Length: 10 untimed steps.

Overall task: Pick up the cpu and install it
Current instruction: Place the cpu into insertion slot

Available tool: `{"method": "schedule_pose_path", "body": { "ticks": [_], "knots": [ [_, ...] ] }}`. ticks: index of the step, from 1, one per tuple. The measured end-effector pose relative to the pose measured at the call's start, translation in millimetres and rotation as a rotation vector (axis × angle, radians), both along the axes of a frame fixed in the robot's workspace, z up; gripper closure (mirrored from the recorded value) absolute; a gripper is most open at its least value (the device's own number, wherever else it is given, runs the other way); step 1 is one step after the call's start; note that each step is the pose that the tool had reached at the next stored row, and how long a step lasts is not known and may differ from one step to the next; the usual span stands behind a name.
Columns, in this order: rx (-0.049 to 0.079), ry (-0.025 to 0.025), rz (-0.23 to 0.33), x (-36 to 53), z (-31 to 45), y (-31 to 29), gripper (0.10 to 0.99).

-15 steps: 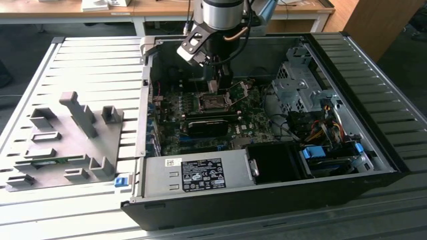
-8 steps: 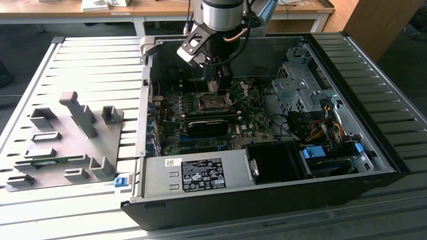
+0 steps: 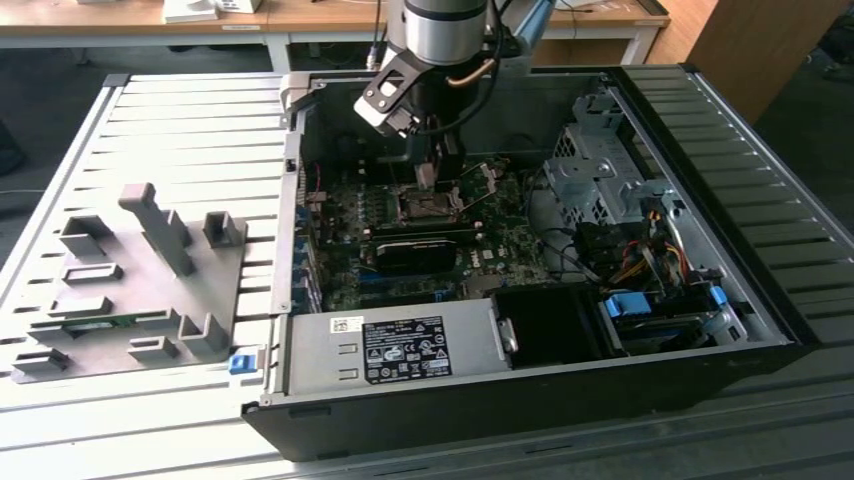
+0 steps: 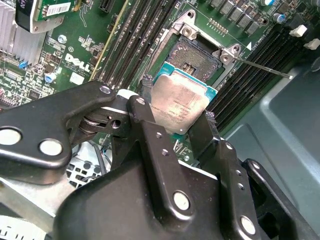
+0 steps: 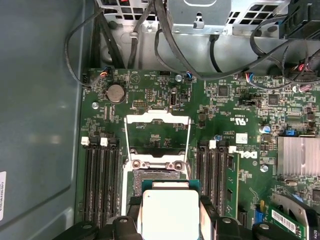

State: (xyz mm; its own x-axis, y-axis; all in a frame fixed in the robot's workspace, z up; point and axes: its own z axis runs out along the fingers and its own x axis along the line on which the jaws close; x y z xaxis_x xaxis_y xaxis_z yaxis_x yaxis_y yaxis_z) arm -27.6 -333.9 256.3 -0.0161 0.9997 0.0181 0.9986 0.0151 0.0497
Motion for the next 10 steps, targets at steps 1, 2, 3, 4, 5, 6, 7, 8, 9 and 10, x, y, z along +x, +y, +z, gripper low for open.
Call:
{"method": "schedule_pose_path", "body": {
  "ticks": [1,2,3,4,5,6,7,8,9,10],
  "knots": [
    [0.000,0.0000,0.000,0.0,-0.7,0.0,0.545],
    [0.000,0.0000,0.000,0.0,-1.4,0.1,0.545],
    [0.000,0.0000,0.000,0.0,-2.0,0.2,0.545],
    [0.000,0.0000,0.000,0.0,-2.4,0.3,0.545],
    [0.000,0.0000,0.000,0.0,-2.6,0.6,0.545],
    [0.000,0.0000,0.000,0.0,-2.7,0.7,0.545],
    [0.000,0.0000,0.000,0.0,-2.8,0.7,0.545],
    [0.000,0.0000,0.000,0.0,-3.0,0.8,0.545],
    [0.000,-0.0001,-0.001,-0.3,-3.3,0.9,0.545],
    [0.000,-0.0001,-0.001,-1.0,-3.8,0.9,0.545]
  ]
}}
